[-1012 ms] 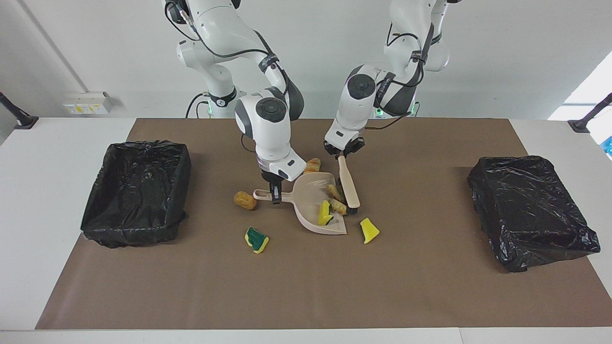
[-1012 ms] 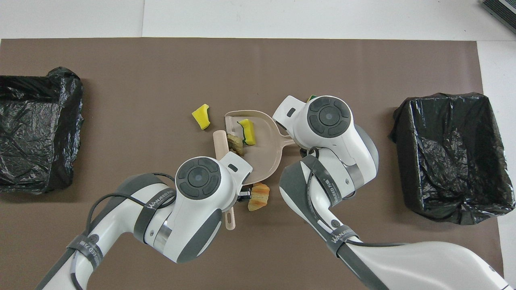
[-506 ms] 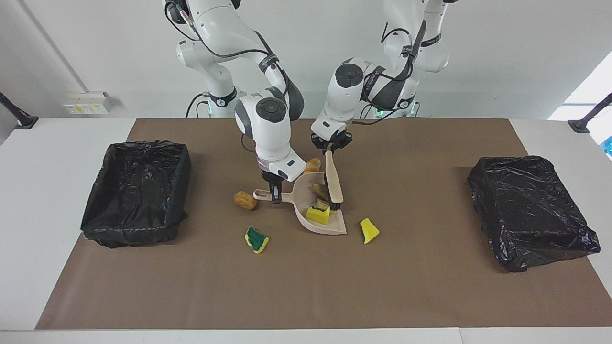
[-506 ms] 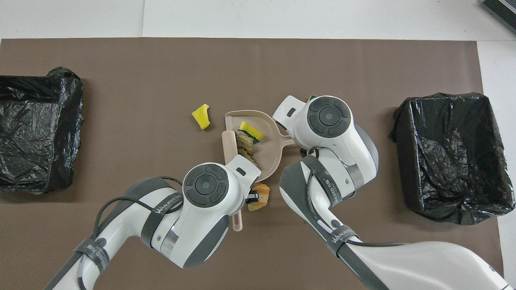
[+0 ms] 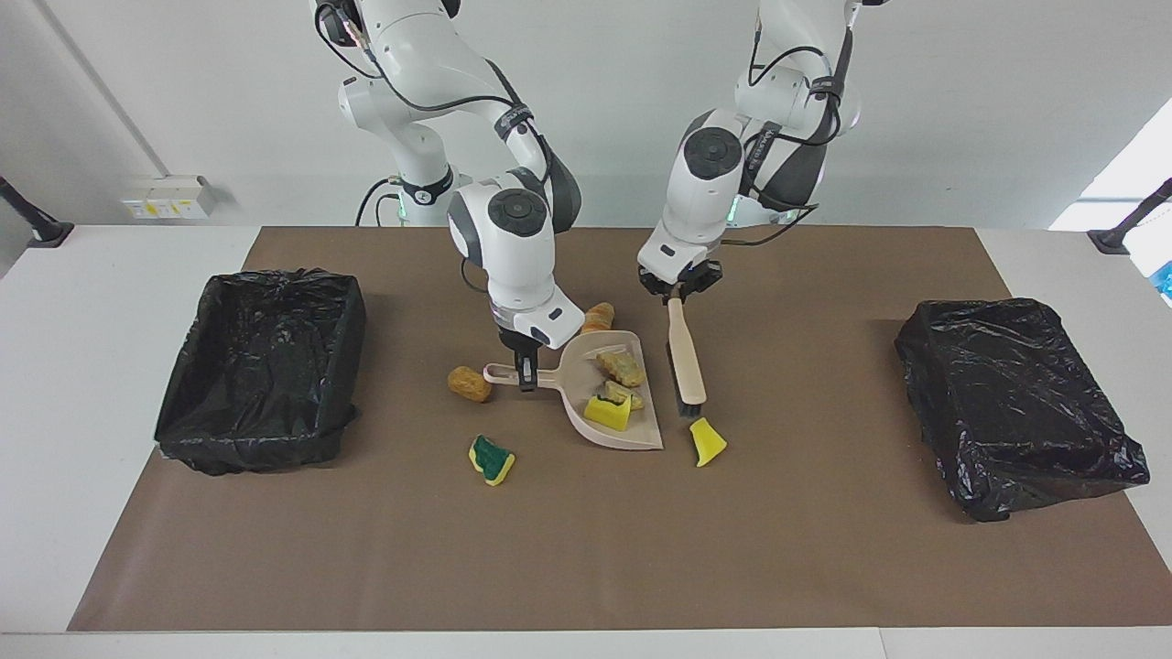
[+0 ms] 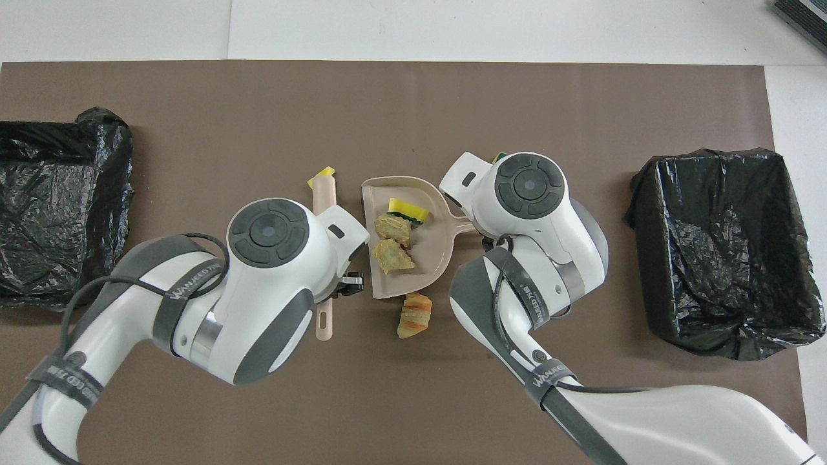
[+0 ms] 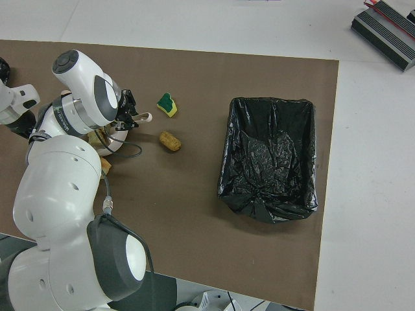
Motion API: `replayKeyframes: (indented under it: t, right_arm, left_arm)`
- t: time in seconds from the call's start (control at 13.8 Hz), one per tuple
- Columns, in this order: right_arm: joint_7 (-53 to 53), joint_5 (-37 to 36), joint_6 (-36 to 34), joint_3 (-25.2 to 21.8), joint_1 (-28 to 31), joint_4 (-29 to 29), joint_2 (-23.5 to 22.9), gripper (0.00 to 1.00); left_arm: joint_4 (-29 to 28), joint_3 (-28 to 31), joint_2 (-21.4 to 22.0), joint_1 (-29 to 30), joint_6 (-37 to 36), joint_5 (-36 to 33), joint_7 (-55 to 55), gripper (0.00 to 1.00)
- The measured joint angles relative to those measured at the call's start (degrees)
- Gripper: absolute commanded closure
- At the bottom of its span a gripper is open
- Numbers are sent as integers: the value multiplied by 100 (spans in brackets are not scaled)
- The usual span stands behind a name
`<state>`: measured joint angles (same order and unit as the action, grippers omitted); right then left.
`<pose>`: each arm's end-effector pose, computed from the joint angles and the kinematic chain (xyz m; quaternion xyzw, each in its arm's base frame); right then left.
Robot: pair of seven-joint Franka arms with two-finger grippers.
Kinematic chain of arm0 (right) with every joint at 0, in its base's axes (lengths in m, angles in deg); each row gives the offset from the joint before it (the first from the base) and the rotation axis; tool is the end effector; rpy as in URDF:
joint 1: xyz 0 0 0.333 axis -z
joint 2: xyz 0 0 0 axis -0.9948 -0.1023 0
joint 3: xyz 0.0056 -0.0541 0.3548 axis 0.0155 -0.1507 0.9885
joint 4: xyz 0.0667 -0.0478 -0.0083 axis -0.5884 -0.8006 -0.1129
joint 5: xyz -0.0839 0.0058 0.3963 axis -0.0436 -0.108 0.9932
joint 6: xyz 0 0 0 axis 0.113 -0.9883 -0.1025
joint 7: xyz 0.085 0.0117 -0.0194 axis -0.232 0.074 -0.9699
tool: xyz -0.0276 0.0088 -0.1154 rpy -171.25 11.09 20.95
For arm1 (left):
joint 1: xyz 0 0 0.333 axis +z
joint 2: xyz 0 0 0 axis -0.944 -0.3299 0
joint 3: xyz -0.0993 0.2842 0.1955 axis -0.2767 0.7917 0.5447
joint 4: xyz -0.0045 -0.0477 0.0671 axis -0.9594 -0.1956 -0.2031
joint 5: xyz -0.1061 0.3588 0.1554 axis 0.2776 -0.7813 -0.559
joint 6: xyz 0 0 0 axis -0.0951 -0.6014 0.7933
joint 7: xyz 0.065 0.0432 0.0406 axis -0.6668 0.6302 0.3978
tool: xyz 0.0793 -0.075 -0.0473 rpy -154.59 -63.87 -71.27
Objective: Sweep and dump trash in bin
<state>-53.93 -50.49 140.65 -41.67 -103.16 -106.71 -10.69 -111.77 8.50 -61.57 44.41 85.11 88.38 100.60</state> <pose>0.6111 0.2772 0.3912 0.6667 0.7439 0.0097 0.0454 0.4883 -0.3040 0.4475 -0.9981 0.0219 0.0543 0.0171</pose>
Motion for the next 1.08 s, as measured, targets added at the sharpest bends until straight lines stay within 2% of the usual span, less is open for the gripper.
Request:
replayKeyframes:
  t: [0.22, 0.43, 0.65, 1.08]
  right_arm:
    - [1, -9, -2, 0, -13, 53, 0, 100]
    - [12, -142, -105, -22, -3, 338, -87, 100]
    - [12, -299, -292, -25, -11, 697, -303, 100]
    - [279, -660, -297, -14, -119, 865, -544, 100]
  left_arm:
    - [245, 25, -150, 675, -28, -171, -953, 100]
    - [793, 35, -655, 1155, -19, -451, -1738, 100]
    - [1103, 30, -1060, 1256, 106, -710, -2549, 100]
    - [1005, -93, -1260, 1195, 184, -718, -2865, 100]
